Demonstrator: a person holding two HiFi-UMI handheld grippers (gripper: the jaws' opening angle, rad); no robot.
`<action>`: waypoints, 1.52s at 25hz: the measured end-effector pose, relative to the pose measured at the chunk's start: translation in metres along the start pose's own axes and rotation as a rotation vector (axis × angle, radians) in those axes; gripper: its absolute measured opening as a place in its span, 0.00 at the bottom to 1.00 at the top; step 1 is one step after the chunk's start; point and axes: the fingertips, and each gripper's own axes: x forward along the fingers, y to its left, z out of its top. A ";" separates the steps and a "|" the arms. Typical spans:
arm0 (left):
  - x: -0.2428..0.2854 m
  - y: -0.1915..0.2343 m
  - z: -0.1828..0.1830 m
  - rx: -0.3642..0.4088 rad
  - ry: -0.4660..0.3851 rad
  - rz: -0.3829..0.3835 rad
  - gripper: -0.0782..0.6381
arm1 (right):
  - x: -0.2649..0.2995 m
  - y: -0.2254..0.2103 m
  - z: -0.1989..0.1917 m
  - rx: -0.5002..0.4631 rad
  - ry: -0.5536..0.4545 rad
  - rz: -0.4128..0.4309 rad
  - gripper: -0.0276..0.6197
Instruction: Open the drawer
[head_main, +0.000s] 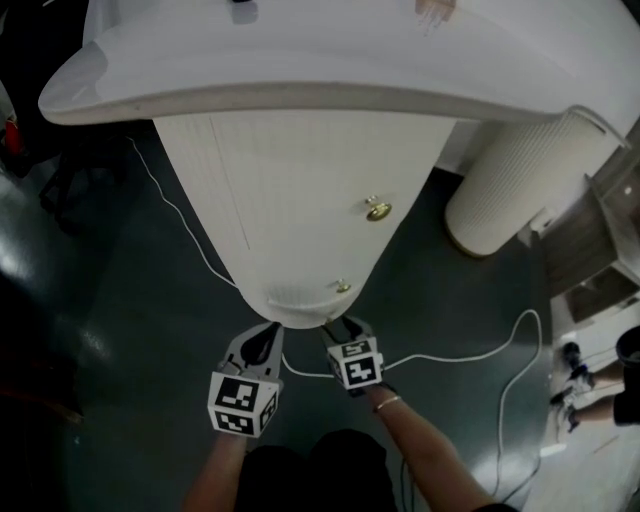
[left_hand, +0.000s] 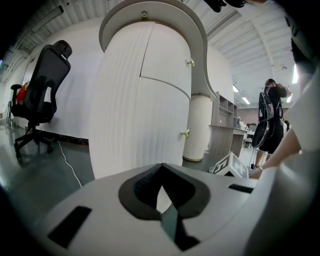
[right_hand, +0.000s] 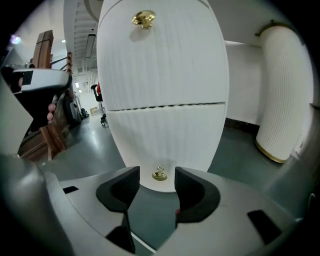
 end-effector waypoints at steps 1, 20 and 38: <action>0.002 0.000 -0.001 0.001 -0.001 -0.001 0.11 | 0.003 -0.001 -0.002 -0.003 0.005 -0.004 0.37; 0.005 0.012 -0.012 -0.009 -0.001 0.017 0.11 | 0.030 -0.003 -0.017 -0.079 0.076 -0.010 0.20; 0.003 0.008 0.001 -0.017 -0.022 0.003 0.11 | 0.016 0.002 -0.031 -0.109 0.111 0.018 0.19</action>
